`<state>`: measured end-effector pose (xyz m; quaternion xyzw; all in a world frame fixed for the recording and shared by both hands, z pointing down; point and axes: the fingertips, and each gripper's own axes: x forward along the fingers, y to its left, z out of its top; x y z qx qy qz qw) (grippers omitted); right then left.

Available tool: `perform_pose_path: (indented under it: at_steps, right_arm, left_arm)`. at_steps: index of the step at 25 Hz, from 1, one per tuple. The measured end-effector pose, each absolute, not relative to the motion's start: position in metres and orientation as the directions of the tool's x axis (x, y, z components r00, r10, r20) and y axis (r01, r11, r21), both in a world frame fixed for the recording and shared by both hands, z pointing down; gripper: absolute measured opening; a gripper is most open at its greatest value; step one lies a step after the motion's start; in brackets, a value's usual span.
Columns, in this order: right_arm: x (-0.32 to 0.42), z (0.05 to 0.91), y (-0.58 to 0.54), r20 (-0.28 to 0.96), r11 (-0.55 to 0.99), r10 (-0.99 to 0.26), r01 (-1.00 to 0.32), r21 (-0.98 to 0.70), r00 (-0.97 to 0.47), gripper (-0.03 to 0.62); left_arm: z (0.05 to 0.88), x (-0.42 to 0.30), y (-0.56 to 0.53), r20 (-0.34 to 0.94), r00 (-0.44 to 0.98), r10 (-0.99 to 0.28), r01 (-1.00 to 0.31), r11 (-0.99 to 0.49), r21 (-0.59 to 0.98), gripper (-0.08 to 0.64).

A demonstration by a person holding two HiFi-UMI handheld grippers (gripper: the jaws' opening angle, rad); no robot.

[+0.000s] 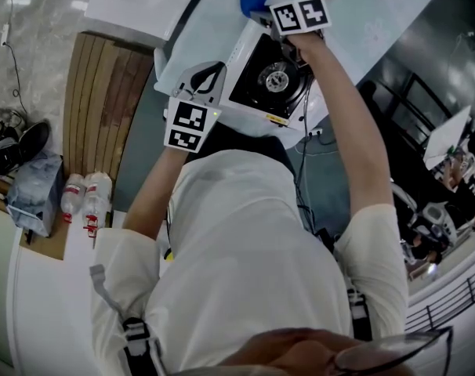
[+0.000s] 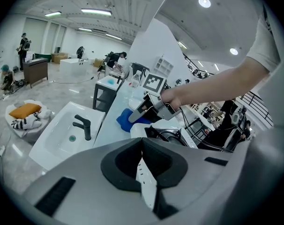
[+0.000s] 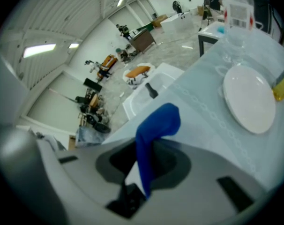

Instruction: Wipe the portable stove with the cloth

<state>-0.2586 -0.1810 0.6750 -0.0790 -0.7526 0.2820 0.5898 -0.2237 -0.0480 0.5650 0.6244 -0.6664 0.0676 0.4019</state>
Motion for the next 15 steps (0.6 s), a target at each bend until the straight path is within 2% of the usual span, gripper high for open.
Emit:
perform_pose_path:
  at_steps: [15]
  right_arm:
    - [-0.281,0.622,-0.179,0.827,0.917,0.352,-0.016,-0.399,-0.439,0.091]
  left_arm:
    - [0.575,-0.228,-0.035,0.604,0.091,-0.792,-0.883,0.216,0.416,0.032]
